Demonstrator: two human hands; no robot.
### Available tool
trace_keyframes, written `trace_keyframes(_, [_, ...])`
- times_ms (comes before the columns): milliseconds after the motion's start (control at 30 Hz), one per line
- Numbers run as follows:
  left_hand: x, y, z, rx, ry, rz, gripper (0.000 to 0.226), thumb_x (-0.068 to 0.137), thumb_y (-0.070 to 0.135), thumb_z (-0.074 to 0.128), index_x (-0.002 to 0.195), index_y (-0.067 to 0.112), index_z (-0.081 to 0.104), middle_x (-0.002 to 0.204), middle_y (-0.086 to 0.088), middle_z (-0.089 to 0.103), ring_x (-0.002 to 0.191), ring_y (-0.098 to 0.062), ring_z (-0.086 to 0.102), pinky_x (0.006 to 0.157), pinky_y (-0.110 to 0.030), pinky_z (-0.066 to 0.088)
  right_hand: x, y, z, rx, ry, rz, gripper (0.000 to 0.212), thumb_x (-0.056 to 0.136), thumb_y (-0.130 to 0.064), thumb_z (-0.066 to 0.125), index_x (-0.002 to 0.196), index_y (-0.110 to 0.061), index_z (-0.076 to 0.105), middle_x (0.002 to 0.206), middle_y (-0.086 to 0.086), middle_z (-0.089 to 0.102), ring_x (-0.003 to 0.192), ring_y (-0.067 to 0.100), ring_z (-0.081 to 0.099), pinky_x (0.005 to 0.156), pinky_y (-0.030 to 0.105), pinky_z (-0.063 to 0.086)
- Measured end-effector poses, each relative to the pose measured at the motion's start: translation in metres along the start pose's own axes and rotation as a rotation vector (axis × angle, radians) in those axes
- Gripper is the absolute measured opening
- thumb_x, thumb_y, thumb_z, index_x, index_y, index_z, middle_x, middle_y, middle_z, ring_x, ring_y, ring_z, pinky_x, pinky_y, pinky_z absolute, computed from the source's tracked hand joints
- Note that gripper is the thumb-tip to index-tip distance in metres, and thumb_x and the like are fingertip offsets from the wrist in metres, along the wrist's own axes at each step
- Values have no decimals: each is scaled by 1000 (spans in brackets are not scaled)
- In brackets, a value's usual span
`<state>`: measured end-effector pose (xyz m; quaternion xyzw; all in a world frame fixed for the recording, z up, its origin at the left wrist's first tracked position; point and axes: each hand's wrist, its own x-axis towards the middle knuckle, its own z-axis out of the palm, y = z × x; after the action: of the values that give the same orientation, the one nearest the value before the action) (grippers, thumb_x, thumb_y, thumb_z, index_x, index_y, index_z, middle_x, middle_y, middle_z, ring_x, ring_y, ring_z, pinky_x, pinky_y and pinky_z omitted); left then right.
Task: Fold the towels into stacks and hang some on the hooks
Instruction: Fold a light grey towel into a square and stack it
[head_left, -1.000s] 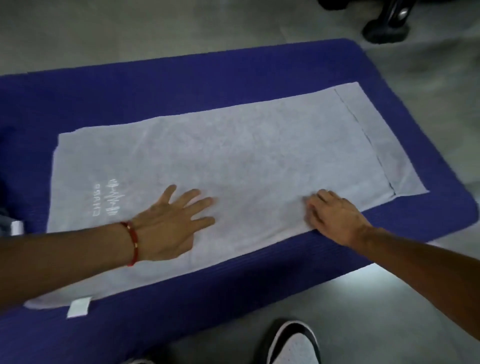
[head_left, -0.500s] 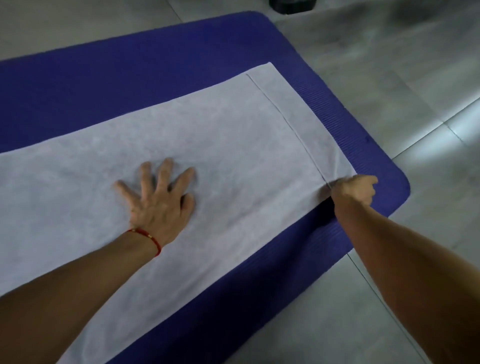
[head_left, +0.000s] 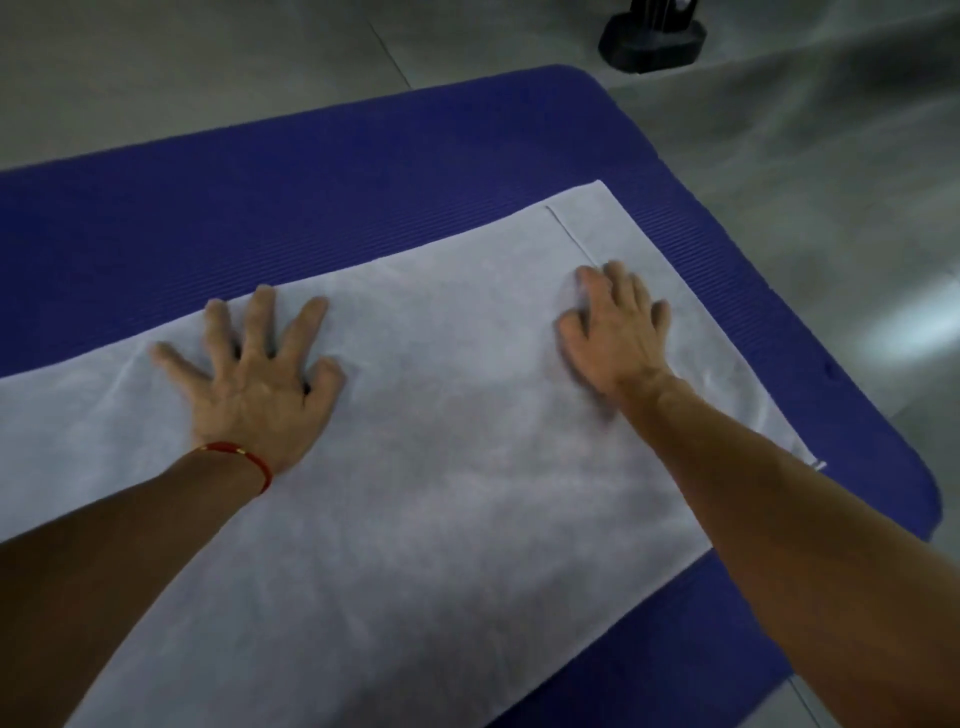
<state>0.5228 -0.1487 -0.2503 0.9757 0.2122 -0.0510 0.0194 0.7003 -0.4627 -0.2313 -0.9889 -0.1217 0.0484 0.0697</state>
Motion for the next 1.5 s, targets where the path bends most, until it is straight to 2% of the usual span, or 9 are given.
trace_keyframes(233, [1, -2, 4, -7, -15, 22, 66, 96, 63, 1, 156, 44, -17, 169, -4, -11, 154, -42, -8, 109, -81, 6, 113, -52, -2, -17, -181, 171, 75, 99, -65, 24, 163, -32, 1, 172, 0, -4, 157, 35, -7, 120, 68, -1])
trace_keyframes(433, [-2, 0, -3, 19, -33, 33, 68, 97, 63, 6, 157, 41, -16, 170, -7, -8, 153, -46, -6, 107, -82, 10, 106, -59, 13, -75, -108, 215, 80, 98, -67, 15, 163, -26, -9, 171, 6, -10, 156, 35, -13, 120, 69, -4])
trace_keyframes(633, [-3, -1, -6, 12, -47, 20, 68, 98, 63, 12, 158, 42, -13, 170, -7, -5, 153, -46, -5, 106, -83, 9, -42, -100, 36, 21, -39, 106, 73, 105, -57, 13, 164, -16, -2, 171, 9, -6, 157, 30, -8, 125, 58, -2])
trace_keyframes(933, [-1, -19, -11, -51, -148, 109, 69, 99, 60, 23, 158, 43, -9, 169, 0, -15, 153, -37, -18, 112, -76, -5, -288, -200, 67, 82, 28, 15, 67, 105, -48, 37, 163, -18, 22, 169, 16, 13, 156, 39, 7, 120, 69, 12])
trace_keyframes(1033, [-29, -67, -16, -214, -122, 241, 65, 104, 44, 28, 161, 36, 0, 170, 4, -4, 156, -23, -11, 119, -65, -9, -334, -238, 71, 101, -30, -38, 68, 102, -48, 40, 162, -19, 25, 168, 18, 15, 155, 45, 10, 117, 74, 13])
trace_keyframes(1100, [-66, -125, -11, -161, -76, 257, 60, 106, 42, 25, 161, 38, 2, 170, 10, -2, 156, -18, -8, 120, -63, -9, -359, -268, 74, 104, -69, -76, 69, 101, -49, 39, 162, -19, 25, 168, 21, 16, 153, 49, 10, 115, 76, 14])
trace_keyframes(1233, [-138, -252, -7, -80, -95, 71, 54, 107, 48, 18, 158, 49, -1, 168, 17, -8, 156, -16, -11, 116, -69, -10, -410, -344, 79, 143, -168, -304, 67, 100, -48, 35, 161, -21, 28, 168, 14, 20, 153, 47, 14, 111, 79, 15])
trace_keyframes(1433, [-165, -379, -14, -136, -200, -74, 67, 97, 66, 6, 160, 43, 2, 170, 8, -7, 156, -23, -9, 124, -55, 0, -464, -435, 91, 165, -299, -662, 68, 87, -47, 66, 149, -32, 43, 165, 4, 28, 153, 43, 20, 109, 77, 26])
trace_keyframes(1500, [-162, -399, -23, -131, -231, -130, 67, 97, 63, 15, 160, 40, 8, 170, 3, -7, 156, -25, -8, 124, -57, 2, -478, -452, 89, 132, -329, -778, 69, 80, -43, 75, 142, -31, 46, 164, 4, 26, 153, 45, 18, 109, 79, 23])
